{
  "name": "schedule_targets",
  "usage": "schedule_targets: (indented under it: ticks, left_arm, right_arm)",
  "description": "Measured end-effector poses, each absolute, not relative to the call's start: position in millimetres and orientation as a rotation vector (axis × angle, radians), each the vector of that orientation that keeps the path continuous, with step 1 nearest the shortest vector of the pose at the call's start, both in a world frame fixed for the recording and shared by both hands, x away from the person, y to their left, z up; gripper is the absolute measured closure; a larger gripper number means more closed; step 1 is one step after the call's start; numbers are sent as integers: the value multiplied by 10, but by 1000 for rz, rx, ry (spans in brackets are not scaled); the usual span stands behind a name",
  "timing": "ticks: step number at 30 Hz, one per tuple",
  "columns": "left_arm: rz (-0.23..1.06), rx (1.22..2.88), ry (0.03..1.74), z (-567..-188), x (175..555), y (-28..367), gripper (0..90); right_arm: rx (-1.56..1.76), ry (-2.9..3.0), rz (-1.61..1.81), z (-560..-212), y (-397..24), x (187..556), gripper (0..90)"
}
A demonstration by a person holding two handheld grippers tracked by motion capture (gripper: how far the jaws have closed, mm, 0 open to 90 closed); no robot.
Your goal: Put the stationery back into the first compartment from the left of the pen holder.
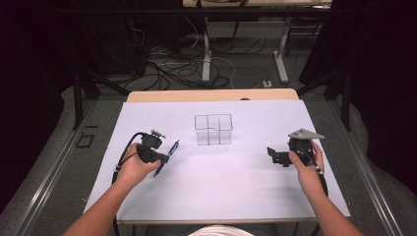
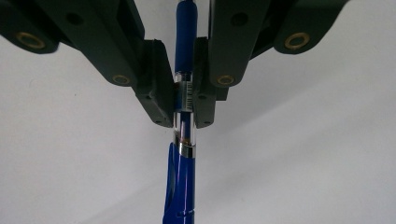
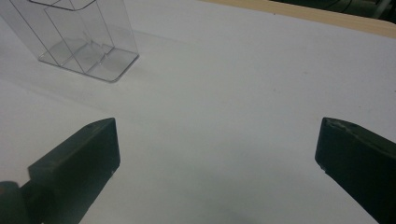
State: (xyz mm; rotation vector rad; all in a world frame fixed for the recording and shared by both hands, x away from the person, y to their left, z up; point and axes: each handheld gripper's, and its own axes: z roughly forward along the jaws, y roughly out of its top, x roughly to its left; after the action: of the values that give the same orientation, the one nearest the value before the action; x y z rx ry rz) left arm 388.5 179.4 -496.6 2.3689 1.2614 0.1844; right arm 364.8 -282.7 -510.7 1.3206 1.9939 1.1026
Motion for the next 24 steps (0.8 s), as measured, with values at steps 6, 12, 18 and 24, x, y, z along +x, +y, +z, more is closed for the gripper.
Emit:
schedule_targets:
  ticks: [6,12,18,24]
  left_arm:
    - [362,2354,1110,-4908,3788,1726,790]
    - [575,2337,922,-4829,3663,1645,790]
    - [869,2405,638,-4730,3477,1500,790]
    - [1168,2449,350,-4686,3285,1326,791]
  right_arm:
    - [1320,1993,1101,-5108,-2830,3649,0]
    - [1320,1993,1102,-5108,-2826,3648,0]
    - [1318,1994,1101,-5109,-2826,3650,0]
    - [1326,1995,1104,-5107,-2815,3643,0]
